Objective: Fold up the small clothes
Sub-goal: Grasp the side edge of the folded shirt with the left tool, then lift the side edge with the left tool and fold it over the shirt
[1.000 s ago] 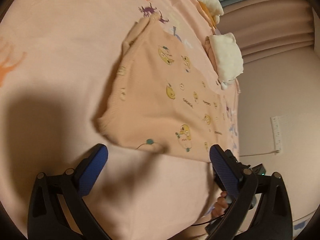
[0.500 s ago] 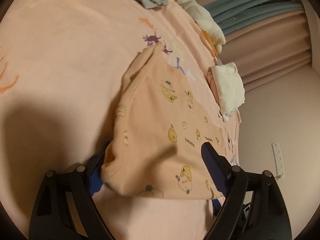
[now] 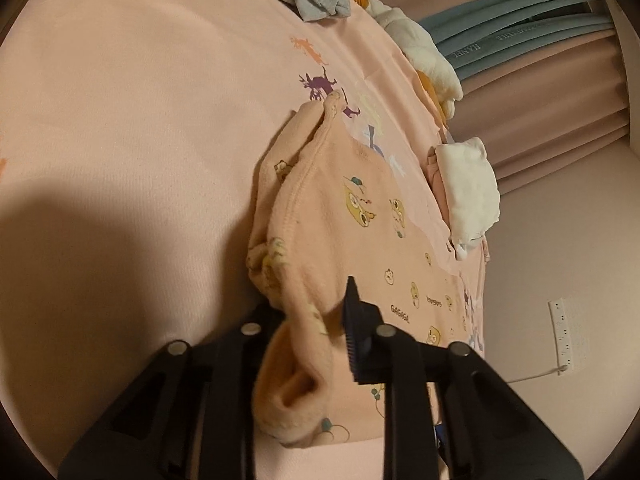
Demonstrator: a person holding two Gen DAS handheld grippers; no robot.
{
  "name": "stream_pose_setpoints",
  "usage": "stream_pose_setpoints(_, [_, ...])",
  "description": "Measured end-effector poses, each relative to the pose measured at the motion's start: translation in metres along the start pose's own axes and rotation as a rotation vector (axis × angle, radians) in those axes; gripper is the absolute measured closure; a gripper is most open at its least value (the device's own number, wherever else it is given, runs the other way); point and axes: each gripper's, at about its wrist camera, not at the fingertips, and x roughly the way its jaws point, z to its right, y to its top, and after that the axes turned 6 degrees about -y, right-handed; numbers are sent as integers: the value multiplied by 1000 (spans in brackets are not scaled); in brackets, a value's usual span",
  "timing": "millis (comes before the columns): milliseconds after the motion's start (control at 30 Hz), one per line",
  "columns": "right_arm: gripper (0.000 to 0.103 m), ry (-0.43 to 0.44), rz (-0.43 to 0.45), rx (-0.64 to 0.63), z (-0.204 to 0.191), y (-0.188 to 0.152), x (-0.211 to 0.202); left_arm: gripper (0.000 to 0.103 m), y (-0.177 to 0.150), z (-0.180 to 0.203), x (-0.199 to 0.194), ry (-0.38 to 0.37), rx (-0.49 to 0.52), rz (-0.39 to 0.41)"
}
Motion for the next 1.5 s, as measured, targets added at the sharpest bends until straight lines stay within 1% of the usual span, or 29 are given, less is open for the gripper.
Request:
stream_pose_setpoints(33, [24, 1, -4, 2, 1, 0, -1, 83, 0, 0, -1, -3, -3, 2])
stream_pose_setpoints(67, [27, 3, -8, -3, 1, 0, -3, 84, -1, 2, -2, 4, 8, 4])
stream_pose_setpoints(100, [35, -5, -10, -16, 1, 0, -5, 84, -2, 5, -2, 21, 34, 6])
stream_pose_setpoints(133, [39, -21, -9, -32, 1, -1, -7, 85, -3, 9, -2, 36, 55, 9])
stream_pose_setpoints(200, [56, -51, -6, -70, 2, -3, -9, 85, -6, 16, -3, 68, 102, 22])
stream_pose_setpoints(233, [61, -63, -5, -78, 3, -4, -9, 86, -7, 18, -3, 77, 120, 31])
stream_pose_setpoints(267, [69, -72, -4, -79, 5, -4, -10, 86, -8, 20, -4, 83, 135, 38])
stream_pose_setpoints(300, [74, -76, -4, -77, 7, -5, -11, 86, -7, 21, -3, 90, 145, 39])
stream_pose_setpoints(333, [77, -74, -7, -78, 8, -4, -12, 86, -7, 22, -3, 96, 151, 38])
stream_pose_setpoints(367, [87, -71, -12, -83, 8, -4, -14, 86, -7, 23, -3, 98, 153, 39])
stream_pose_setpoints(400, [92, -66, -13, -95, 6, -2, -16, 86, -7, 23, -3, 99, 153, 40])
stream_pose_setpoints(533, [92, -54, 9, -197, -20, 9, -27, 85, -8, 25, -1, 128, 179, 39])
stream_pose_setpoints(567, [92, -33, 9, -213, -27, 13, -27, 85, -9, 27, 0, 136, 190, 41])
stream_pose_setpoints(633, [92, 45, -6, -247, -46, 24, -24, 85, -11, 29, 1, 151, 210, 42])
stream_pose_setpoints(700, [92, 73, -40, -301, -66, 37, -11, 85, -11, 28, 1, 150, 199, 41])
stream_pose_setpoints(733, [92, 63, -51, -325, -74, 42, -3, 85, -10, 27, 0, 144, 191, 41])
stream_pose_setpoints(767, [92, 31, -63, -364, -86, 49, 11, 85, -9, 28, -1, 139, 195, 42])
stream_pose_setpoints(867, [92, -44, -97, -465, -116, 65, 52, 85, -8, 36, -2, 139, 241, 55])
stream_pose_setpoints(933, [92, -50, -139, -498, -128, 71, 78, 85, -7, 39, 0, 152, 248, 56])
stream_pose_setpoints(1000, [92, 13, -250, -478, -133, 69, 108, 86, -6, 40, 1, 147, 248, 60])
stream_pose_setpoints(1033, [92, 24, -274, -479, -133, 64, 115, 87, -5, 41, 1, 141, 250, 65])
stream_pose_setpoints(1067, [92, 13, -282, -495, -133, 58, 121, 87, -4, 44, -1, 130, 258, 73])
stream_pose_setpoints(1133, [94, -26, -281, -523, -128, 43, 129, 87, -5, 51, -3, 112, 292, 90])
stream_pose_setpoints(1200, [94, 8, -259, -508, -121, 38, 122, 87, -8, 60, -4, 113, 341, 108])
stream_pose_setpoints(1267, [94, 42, -277, -470, -110, 37, 114, 87, -12, 66, -4, 122, 376, 121])
stream_pose_setpoints(1333, [94, 56, -293, -460, -103, 34, 105, 87, -13, 69, -3, 101, 380, 126])
stream_pose_setpoints(1400, [94, 50, -288, -498, -105, 33, 101, 87, -11, 72, -3, 62, 366, 128])
stream_pose_setpoints(1467, [94, 36, -274, -537, -108, 31, 98, 87, -9, 79, -3, 46, 366, 129])
stream_pose_setpoints(1500, [94, 35, -271, -537, -108, 32, 99, 88, -10, 83, -2, 45, 370, 129])
